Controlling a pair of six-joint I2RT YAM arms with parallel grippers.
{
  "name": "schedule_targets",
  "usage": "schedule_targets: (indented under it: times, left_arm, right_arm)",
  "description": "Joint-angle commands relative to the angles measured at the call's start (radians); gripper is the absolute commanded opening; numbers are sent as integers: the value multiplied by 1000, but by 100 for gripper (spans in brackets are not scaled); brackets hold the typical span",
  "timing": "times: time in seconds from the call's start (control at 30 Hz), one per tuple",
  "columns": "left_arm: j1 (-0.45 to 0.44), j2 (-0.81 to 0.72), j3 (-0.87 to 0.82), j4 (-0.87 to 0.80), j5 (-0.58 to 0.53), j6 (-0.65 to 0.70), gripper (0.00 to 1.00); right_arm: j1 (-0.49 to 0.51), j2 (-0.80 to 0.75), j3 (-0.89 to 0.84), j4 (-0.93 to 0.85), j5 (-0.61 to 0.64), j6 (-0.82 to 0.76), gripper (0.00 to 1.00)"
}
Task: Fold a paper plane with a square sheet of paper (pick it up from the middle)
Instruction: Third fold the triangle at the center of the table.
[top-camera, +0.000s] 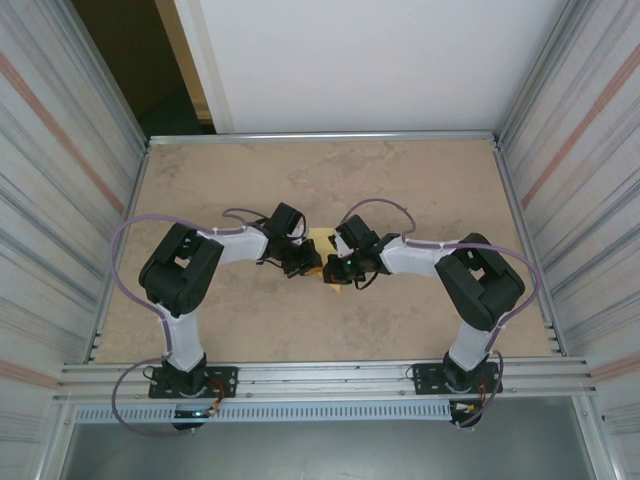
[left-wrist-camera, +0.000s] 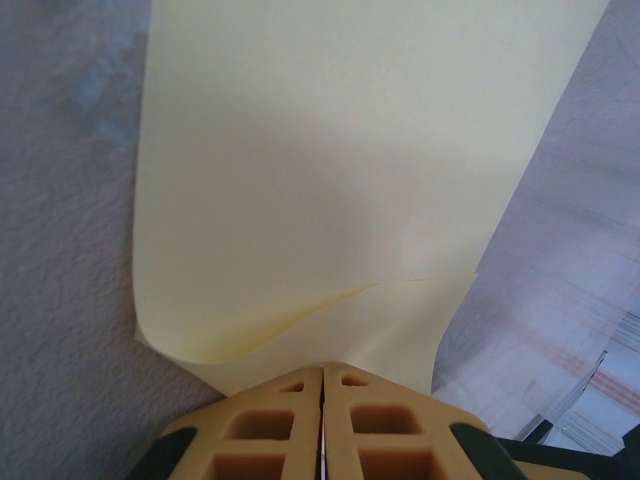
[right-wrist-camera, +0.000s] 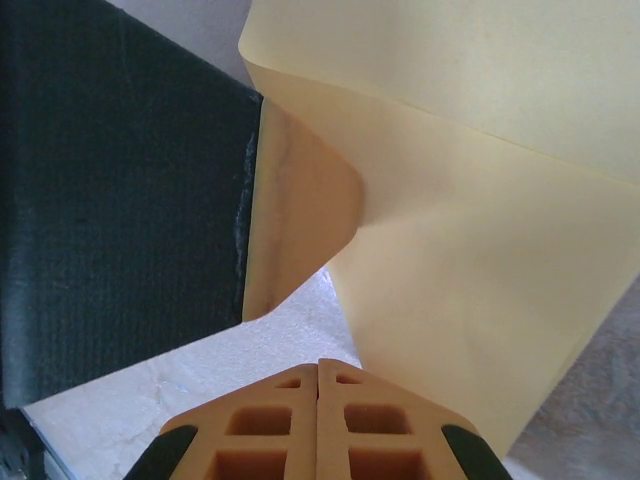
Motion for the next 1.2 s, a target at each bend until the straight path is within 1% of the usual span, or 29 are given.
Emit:
schedule_targets:
  times: [0.0,0.43,0.77,1.17]
  left_arm:
    - [-3,38,-6,-57,-45,20,10]
    - [-1,59,-3,-70,-49,25,10]
    - [4,72,0,-87,-60,30,10]
    - [5,78,-1,-95,-66,35,10]
  right_arm:
    - [-2,22,29,5,-11,15,5]
    - [-25,45,7,-3,-14,8,5]
    - [-29,30,-13,-29,-38,-12,6]
    - [-37,28,-33,-43,-23,-25,6]
